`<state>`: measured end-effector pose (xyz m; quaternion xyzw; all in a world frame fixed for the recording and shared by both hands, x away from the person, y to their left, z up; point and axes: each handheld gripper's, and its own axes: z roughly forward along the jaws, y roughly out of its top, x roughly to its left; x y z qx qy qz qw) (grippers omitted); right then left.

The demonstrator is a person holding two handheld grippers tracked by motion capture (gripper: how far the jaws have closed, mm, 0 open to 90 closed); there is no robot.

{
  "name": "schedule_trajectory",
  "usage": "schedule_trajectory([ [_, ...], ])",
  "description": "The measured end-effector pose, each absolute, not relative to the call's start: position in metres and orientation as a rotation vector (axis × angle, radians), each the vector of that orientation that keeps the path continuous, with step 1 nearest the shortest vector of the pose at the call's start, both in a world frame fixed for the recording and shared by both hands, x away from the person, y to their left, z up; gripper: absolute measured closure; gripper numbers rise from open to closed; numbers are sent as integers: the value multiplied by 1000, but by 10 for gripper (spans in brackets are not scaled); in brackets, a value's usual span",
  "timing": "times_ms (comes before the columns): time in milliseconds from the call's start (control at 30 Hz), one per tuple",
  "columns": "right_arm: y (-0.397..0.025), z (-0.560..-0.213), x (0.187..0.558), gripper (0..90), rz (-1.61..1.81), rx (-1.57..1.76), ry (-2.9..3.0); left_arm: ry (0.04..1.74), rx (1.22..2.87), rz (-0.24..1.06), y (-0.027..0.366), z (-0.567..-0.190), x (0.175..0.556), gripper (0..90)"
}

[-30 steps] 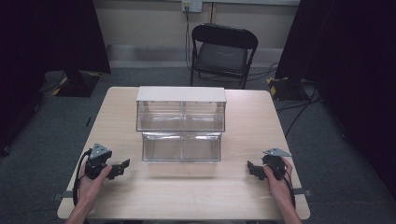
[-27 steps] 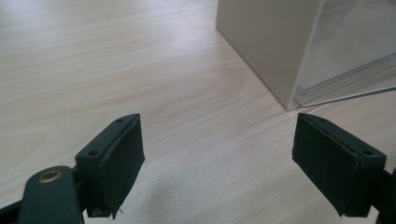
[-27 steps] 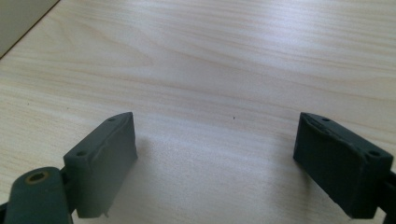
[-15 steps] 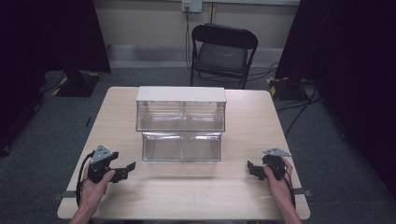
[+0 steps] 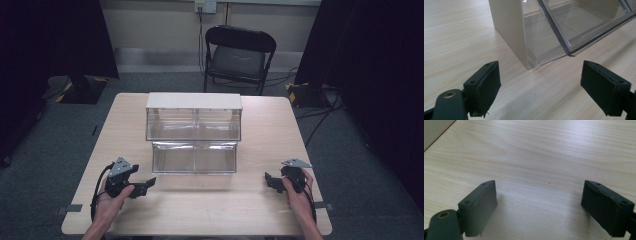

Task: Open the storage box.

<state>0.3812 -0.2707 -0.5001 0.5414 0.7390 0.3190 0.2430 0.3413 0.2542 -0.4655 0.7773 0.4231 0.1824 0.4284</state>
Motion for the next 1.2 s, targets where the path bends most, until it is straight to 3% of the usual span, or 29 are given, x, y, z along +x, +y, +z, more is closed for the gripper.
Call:
schedule_trajectory([
  [800,-271,-500,381,123,871,1479,2021,1049,1904,444,252,-467,349,179],
  [1200,-271,-500,381,123,870,1480,2019,1012,1910,436,251,-465,346,248],
])
